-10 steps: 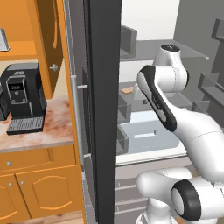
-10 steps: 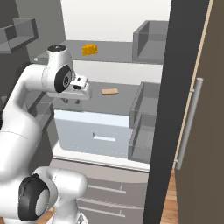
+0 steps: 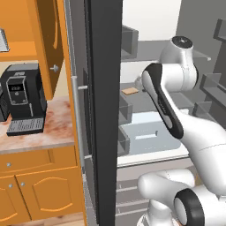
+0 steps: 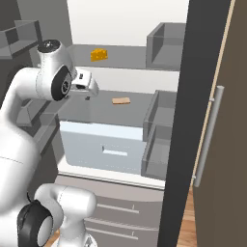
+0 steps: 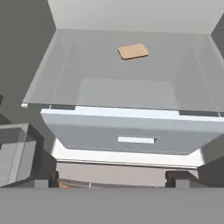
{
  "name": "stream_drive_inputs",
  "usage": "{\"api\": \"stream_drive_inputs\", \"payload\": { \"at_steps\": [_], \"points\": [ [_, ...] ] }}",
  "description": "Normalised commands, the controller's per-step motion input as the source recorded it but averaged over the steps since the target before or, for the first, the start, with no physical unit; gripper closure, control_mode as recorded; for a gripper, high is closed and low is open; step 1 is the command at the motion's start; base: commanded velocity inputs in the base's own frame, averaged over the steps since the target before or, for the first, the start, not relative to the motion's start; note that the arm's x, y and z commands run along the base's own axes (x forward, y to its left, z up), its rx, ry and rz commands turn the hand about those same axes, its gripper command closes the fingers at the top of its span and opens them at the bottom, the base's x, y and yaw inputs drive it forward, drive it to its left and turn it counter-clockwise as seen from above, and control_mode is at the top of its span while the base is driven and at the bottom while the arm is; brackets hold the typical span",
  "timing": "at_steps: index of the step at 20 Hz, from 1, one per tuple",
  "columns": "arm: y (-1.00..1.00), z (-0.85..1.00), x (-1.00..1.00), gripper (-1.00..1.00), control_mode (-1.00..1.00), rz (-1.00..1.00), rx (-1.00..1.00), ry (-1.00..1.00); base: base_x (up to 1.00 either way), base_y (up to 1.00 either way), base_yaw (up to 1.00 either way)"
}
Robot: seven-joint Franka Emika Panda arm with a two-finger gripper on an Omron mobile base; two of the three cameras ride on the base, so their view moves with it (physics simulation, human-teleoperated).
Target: Pick the cheese from the fridge and the cheese grater from the cabinet and place them next to the salad bowl.
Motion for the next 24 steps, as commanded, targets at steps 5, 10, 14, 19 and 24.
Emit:
{"api": "stream_drive_inputs", "payload": {
  "at_steps": [5,10,14,19,24],
  "points": [
    [0.00,0.65,0.00,-1.00,-1.00,0.00,0.00,-0.34,0.00,0.00,0.00],
    [0.12,0.71,0.07,-1.00,-1.00,-0.03,0.01,-0.20,0.00,0.00,0.00],
    [0.30,0.47,0.14,-1.00,-1.00,-0.07,0.11,-0.12,0.00,0.00,0.00],
    [0.06,0.21,0.16,-1.00,-1.00,-0.02,0.13,-0.11,0.00,0.00,0.00],
    [-0.06,0.00,0.24,-1.00,-1.00,0.02,0.00,0.00,0.00,0.00,0.00]
  ]
}}
